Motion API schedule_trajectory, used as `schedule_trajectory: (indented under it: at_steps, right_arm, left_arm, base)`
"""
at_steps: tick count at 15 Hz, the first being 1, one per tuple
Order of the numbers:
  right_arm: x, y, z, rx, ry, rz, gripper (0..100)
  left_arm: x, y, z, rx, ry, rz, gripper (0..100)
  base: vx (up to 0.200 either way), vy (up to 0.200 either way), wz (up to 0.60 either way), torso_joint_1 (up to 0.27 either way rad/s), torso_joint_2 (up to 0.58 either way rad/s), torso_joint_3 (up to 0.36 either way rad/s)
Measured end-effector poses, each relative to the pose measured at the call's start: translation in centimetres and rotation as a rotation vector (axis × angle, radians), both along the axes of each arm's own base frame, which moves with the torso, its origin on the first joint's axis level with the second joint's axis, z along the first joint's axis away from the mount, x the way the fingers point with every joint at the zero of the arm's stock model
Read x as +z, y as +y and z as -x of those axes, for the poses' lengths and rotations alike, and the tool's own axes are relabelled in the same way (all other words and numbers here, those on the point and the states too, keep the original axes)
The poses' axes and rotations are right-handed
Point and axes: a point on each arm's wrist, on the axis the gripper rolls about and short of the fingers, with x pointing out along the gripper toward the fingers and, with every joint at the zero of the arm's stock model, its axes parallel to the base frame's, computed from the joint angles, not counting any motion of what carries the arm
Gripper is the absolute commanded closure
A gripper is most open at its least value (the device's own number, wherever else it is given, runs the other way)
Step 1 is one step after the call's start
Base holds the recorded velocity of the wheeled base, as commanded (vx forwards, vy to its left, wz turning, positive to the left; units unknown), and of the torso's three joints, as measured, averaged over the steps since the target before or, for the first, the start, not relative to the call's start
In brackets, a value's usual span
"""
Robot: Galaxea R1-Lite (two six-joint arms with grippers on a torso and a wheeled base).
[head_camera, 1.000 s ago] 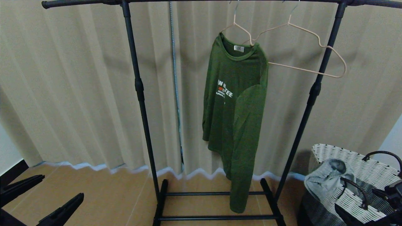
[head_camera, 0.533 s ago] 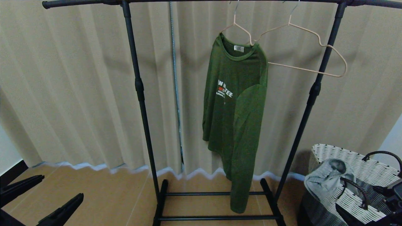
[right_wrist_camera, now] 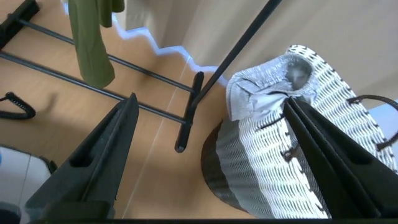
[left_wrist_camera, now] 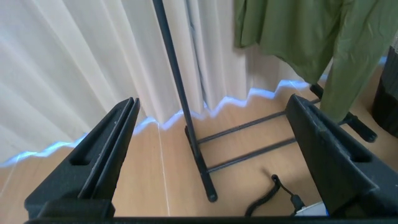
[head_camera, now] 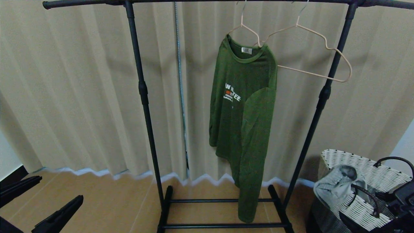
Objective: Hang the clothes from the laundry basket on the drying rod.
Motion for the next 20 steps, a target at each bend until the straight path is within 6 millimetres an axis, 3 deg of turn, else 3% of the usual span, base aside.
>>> schedule_trajectory:
  at_steps: [4,13,20]
  right_arm:
    - [-0.2,0.0,-0.1,0.008,0.014,-0.001,0]
    - [-0.3,0.0,0.0,-0.003,0.019,-0.004,0]
    - [-0.4,-2.0,-0.6,-0.196,0.097,0.006,0]
  left_arm:
    - [0.0,0.0,0.2,-0.002,-0.007,0.0,0]
    - [-0.3,0.0,0.5,-0.008,-0.015,-0.034,0]
    - [-0.2,0.0,0.5,-0.008,-0.02,-0.032,0]
  base:
    - [0.0,-0.2,0.0,0.001,0.0,0.002]
    - [0.0,0.0,0.0,0.0,0.0,0.0]
    - [0.0,0.0,0.0,0.0,0.0,0.0]
